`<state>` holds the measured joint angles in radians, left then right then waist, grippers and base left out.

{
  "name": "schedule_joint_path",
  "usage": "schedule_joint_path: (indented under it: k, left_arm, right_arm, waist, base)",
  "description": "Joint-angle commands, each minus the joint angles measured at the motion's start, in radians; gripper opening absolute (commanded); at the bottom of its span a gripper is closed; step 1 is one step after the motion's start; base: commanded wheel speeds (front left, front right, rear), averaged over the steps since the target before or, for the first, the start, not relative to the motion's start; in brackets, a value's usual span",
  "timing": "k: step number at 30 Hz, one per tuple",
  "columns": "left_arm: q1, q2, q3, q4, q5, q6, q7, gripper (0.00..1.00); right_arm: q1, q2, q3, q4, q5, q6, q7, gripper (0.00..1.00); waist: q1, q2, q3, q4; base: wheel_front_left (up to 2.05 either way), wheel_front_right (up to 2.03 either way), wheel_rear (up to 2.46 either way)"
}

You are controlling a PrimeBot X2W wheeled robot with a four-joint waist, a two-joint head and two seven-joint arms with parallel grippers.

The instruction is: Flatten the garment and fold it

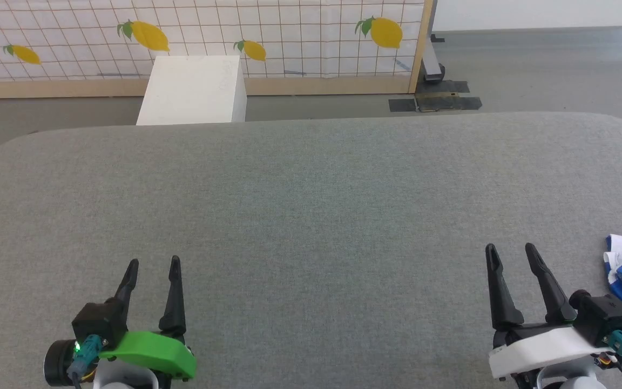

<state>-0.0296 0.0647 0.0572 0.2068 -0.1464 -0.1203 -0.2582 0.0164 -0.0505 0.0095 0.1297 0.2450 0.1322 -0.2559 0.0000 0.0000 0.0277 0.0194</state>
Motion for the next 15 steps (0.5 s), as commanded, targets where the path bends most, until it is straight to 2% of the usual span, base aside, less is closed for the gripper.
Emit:
schedule_joint_path:
  k: [1, 2, 3, 15]
  left_arm:
    - [0.007, -0.005, 0.001, -0.001, 0.0, 0.004, -0.004, 1.0]
    - [0.006, -0.005, 0.0, -0.003, -0.001, 0.004, -0.004, 1.0]
    - [0.0, -0.001, -0.001, -0.001, -0.002, 0.0, 0.0, 0.0]
    - [0.001, -0.001, -0.006, -0.01, 0.005, 0.006, 0.014, 0.0]
  right_arm:
    - [0.009, 0.0, -0.001, 0.002, 0.002, -0.002, -0.006, 1.0]
    - [0.009, 0.0, -0.001, 0.002, 0.003, -0.002, -0.006, 1.0]
    - [0.0, 0.0, -0.001, 0.001, 0.002, 0.0, 0.0, 0.0]
    - [-0.001, 0.0, -0.001, -0.006, -0.011, 0.0, 0.013, 0.0]
  waist:
    - [0.0, 0.0, 0.001, 0.0]
    - [0.0, 0.0, 0.001, 0.0]
    - [0.0, 0.0, 0.0, 0.0]
    - [0.0, 0.0, -0.001, -0.001]
  base:
    - [0.0, 0.0, 0.0]
    - [0.0, 0.0, 0.0]
    - [0.0, 0.0, 0.0]
    - [0.0, 0.0, 0.0]
